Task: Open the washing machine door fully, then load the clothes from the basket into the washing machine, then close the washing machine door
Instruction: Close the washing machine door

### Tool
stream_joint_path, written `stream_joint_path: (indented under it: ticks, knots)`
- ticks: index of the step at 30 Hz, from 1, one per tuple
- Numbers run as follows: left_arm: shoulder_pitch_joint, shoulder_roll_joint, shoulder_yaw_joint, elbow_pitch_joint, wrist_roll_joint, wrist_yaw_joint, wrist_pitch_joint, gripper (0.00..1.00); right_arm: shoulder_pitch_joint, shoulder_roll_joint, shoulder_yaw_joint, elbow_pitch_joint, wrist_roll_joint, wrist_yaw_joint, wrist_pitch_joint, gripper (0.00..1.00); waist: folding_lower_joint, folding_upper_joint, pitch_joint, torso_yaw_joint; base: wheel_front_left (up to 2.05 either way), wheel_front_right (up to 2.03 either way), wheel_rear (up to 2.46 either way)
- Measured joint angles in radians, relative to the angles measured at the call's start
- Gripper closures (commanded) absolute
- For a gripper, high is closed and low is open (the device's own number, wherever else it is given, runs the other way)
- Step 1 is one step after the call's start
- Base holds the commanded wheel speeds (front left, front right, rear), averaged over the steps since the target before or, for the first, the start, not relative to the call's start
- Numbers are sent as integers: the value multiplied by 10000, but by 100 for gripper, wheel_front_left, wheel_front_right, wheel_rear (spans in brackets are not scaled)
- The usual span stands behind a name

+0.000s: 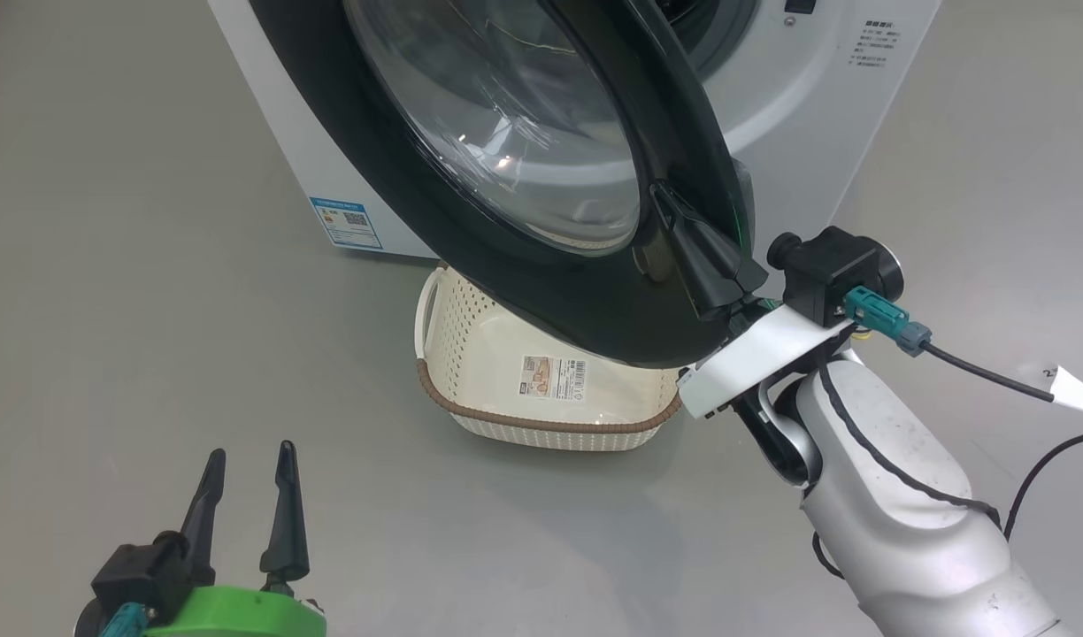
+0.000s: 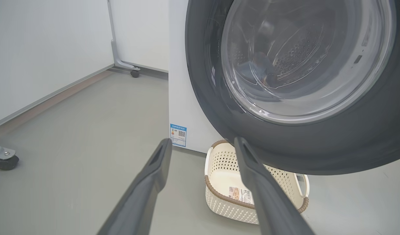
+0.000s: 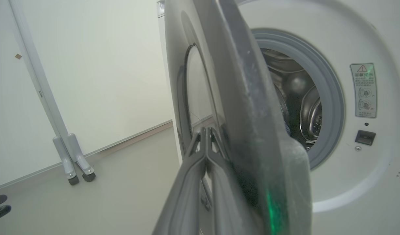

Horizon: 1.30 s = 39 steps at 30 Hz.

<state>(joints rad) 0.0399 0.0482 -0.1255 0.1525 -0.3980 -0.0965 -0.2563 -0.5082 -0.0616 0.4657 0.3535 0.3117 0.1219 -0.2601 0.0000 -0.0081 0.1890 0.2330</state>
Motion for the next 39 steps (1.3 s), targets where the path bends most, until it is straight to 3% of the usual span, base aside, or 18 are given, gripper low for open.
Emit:
stream_joint_path:
  ticks: [28,39]
  knots:
    - [-613,-40,-17,-180,10,-144,0,0,-1273,-2,-1275,144,-583,6,0,100,0,0,1294,-330,0,0,0]
    - [-1082,-61,-217,-437,6,-184,-2,0,-2081,-301,-1868,192,-848,6,0,100,0,0,1965,-236,0,0,0]
